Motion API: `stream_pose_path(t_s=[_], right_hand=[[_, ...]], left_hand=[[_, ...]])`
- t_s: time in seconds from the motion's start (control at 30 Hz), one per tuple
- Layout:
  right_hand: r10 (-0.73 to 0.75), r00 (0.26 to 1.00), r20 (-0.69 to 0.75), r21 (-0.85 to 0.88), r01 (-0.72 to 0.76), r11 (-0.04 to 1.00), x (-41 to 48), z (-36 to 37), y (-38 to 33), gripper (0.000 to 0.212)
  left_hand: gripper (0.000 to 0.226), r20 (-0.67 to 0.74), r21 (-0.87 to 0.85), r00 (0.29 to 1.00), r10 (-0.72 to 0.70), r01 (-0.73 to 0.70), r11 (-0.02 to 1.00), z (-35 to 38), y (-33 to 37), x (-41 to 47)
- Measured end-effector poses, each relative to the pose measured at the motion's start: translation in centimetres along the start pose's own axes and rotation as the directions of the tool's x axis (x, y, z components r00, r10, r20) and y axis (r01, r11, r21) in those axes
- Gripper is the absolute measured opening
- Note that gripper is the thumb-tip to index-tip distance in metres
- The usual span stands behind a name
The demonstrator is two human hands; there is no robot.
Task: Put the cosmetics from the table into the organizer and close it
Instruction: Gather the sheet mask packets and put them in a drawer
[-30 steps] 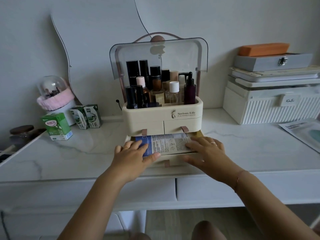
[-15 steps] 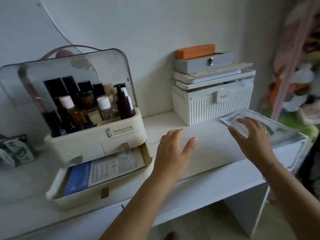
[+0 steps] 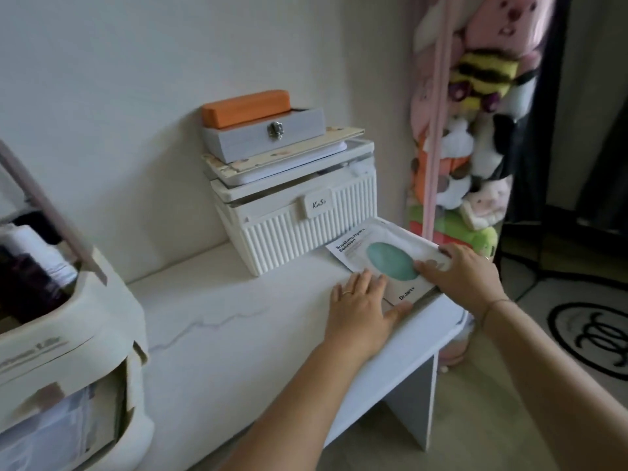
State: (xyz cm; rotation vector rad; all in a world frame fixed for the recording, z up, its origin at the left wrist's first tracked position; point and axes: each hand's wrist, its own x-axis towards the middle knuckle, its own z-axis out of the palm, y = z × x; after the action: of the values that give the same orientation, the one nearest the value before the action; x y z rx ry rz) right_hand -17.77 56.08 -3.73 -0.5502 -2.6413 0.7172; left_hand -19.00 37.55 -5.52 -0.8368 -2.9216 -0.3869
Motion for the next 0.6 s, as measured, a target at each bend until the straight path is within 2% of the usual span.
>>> stream_pose_path(t_s=[0.1,0.2,0.27,0.37,0.47,0.53,0.6], right_hand=[[0.024,0.999,-0.039,-0.05,-0.026,0.998,-0.2,0.0,-0.7,0.049],[0.039,0.998,0.05,-0.073,-0.035,0.997,0.2,-0.1,-1.5,0.053],[0.096,0.988,0.12,-0.046,-0.091,0.995,0.6,-0.5,-1.9,0.057],[0.143,0.966,0.217,-0.054,-0.134,0.989,1.3,-1.4,-2.4,0.054],[0.151,0.955,0.257,-0.042,-0.145,0.989,1.4,-1.9,-2.7,0.057],[0.139,0.963,0.231,0.026,-0.149,0.989,1.1,-1.8,-2.8,0.054],[0.161,0.978,0.131,0.237,-0.188,0.953,0.5,-1.2,-2.6,0.049]], left_hand=[[0.064,-0.044,-0.069,0.999,0.015,-0.018,0.997,0.2,-0.3,-0.1],[0.06,-0.076,-0.123,0.997,0.02,-0.03,0.992,0.1,-0.4,-0.4],[0.059,-0.076,-0.127,0.997,0.019,-0.028,0.991,0.0,-0.4,-0.5],[0.058,-0.085,-0.129,0.996,0.017,-0.028,0.991,0.1,-0.3,-0.7],[0.057,-0.082,-0.122,0.996,0.02,-0.03,0.992,0.2,-0.3,-0.8],[0.057,-0.081,-0.125,0.997,0.02,-0.031,0.992,0.1,-0.3,-0.9],[0.058,-0.085,-0.136,0.996,0.017,-0.029,0.99,0.0,-0.4,-1.1]])
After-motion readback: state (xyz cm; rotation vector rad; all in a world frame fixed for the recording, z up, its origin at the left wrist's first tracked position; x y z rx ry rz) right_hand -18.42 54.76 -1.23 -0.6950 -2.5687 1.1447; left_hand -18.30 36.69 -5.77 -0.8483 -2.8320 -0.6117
